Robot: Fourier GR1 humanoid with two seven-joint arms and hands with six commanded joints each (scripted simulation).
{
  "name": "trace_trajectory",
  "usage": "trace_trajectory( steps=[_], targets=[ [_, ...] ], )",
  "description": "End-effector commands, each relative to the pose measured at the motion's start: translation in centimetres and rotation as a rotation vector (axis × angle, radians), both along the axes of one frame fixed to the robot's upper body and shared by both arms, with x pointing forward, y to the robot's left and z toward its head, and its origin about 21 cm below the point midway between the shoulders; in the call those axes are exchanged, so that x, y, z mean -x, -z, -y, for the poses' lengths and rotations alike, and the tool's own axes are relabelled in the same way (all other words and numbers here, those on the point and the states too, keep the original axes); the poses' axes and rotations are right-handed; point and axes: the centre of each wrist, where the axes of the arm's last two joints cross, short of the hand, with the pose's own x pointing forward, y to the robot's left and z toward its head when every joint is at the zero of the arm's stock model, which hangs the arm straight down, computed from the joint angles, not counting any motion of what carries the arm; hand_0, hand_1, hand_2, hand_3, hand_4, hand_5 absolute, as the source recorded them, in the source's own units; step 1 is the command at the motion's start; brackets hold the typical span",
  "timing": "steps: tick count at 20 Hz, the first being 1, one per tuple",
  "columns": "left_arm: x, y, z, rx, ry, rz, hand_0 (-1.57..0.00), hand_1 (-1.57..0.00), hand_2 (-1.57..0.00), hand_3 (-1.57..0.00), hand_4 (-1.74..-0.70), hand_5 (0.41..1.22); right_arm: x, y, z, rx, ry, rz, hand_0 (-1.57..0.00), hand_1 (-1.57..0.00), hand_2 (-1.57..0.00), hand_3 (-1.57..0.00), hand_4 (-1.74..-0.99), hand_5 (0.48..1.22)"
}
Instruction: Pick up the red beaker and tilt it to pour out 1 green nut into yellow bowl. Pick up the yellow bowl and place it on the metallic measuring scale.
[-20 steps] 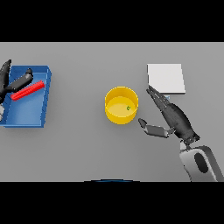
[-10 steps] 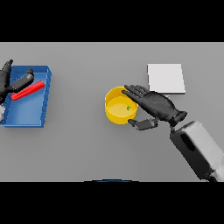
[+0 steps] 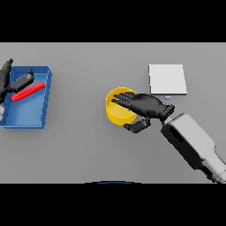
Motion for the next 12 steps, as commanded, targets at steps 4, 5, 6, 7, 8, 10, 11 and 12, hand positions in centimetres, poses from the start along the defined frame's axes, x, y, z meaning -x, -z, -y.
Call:
trace_trajectory(
  steps=[4, 5, 6, 7, 8, 10, 11, 12],
  targets=[
    [0.0, -0.1, -0.2, 0.001, 0.000, -0.008, 0.00, 0.00, 0.00, 0.00, -0.80, 0.734, -0.4, 0.4, -1.1, 0.060, -0.034, -0.033, 0.00, 0.00, 0.00, 0.00, -1.281, 0.674],
    [-0.1, -0.1, -0.4, 0.003, -0.009, -0.001, 0.00, 0.00, 0.00, 0.00, -0.80, 0.735, -0.6, 0.5, -0.9, 0.079, -0.033, -0.045, 0.00, 0.00, 0.00, 0.00, -1.288, 0.671],
    [-0.2, 0.0, -0.1, 0.004, -0.005, 0.002, 0.00, 0.00, 0.00, 0.00, -0.80, 0.735, -1.1, 0.4, -0.8, 0.094, -0.022, -0.048, 0.00, 0.00, 0.00, 0.00, -1.295, 0.671],
    [0.0, -0.2, -0.4, 0.002, -0.004, -0.002, 0.00, 0.00, 0.00, 0.00, -0.80, 0.737, -1.1, 0.6, -1.2, 0.109, -0.027, -0.053, 0.00, 0.00, 0.00, 0.00, -1.300, 0.671],
    [0.0, -0.4, -0.5, 0.001, -0.008, 0.001, 0.00, 0.00, 0.00, 0.00, -0.80, 0.738, -1.2, 0.6, -1.3, 0.123, -0.034, -0.056, 0.00, 0.00, 0.00, 0.00, -1.303, 0.674],
    [0.0, -0.7, -0.5, -0.008, -0.008, 0.014, 0.00, 0.00, 0.00, 0.00, -0.80, 0.735, -1.3, 0.6, -1.7, 0.159, -0.040, -0.059, 0.00, 0.00, 0.00, 0.00, -1.307, 0.690],
    [-0.3, -0.7, -0.5, -0.010, -0.012, 0.012, 0.00, 0.00, 0.00, 0.00, -0.79, 0.732, -1.2, 0.7, -2.0, 0.173, -0.054, -0.063, 0.00, 0.00, 0.00, 0.00, -1.304, 0.703],
    [-0.2, -0.6, -0.4, -0.008, -0.012, 0.005, 0.00, 0.00, 0.00, 0.00, -0.79, 0.731, -1.0, 1.0, -2.0, 0.174, -0.064, -0.072, 0.00, 0.00, 0.00, 0.00, -1.304, 0.713]
  ],
)
